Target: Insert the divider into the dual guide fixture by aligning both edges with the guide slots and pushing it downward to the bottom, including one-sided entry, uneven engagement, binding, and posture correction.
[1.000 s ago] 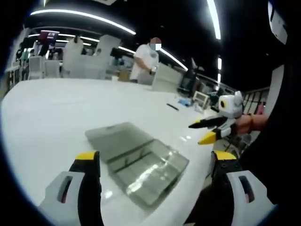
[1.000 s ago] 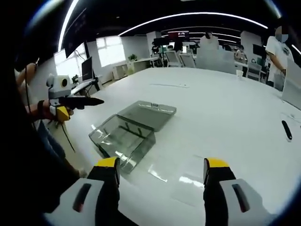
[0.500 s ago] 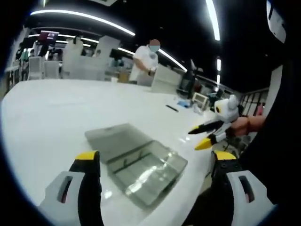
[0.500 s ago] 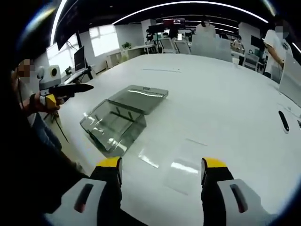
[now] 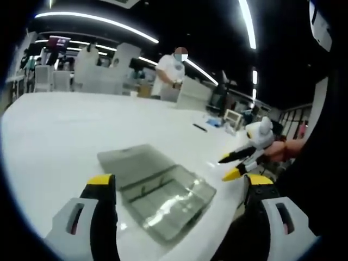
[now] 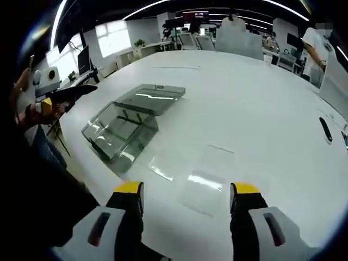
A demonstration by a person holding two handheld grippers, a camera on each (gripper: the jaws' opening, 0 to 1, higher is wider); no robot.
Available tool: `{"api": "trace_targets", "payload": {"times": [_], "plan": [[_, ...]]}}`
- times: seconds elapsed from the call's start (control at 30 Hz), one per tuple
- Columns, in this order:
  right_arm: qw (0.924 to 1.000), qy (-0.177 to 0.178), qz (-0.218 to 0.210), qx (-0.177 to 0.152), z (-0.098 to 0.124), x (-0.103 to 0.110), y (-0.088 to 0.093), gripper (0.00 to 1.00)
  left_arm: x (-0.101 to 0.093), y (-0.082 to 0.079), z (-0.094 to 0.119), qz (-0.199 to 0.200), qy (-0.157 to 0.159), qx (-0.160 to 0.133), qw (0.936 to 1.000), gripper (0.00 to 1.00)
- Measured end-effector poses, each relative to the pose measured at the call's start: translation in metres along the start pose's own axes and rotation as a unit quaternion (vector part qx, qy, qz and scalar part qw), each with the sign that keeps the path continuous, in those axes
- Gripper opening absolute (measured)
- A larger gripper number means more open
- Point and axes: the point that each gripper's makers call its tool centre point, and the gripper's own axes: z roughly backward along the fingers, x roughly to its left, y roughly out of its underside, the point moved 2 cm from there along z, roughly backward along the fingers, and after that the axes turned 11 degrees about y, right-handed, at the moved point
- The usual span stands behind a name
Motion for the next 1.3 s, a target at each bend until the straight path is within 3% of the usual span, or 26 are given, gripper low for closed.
{"api": "trace_targets", "payload": {"times": [0.7,1.3], "plan": [[0.9986,0.019,0.030,0.040,-0.024,-0.006,0.001,0.61,0.004,0.003,0.005,0.009,-0.009,0.007,0.9999,0.95],[0.9955,0.013,0.054,0.077,-0.036,-0.007,0.005,0.59,0.011,0.004,0.006,0.012,-0.013,0.006,0.9998,0.95]]}}
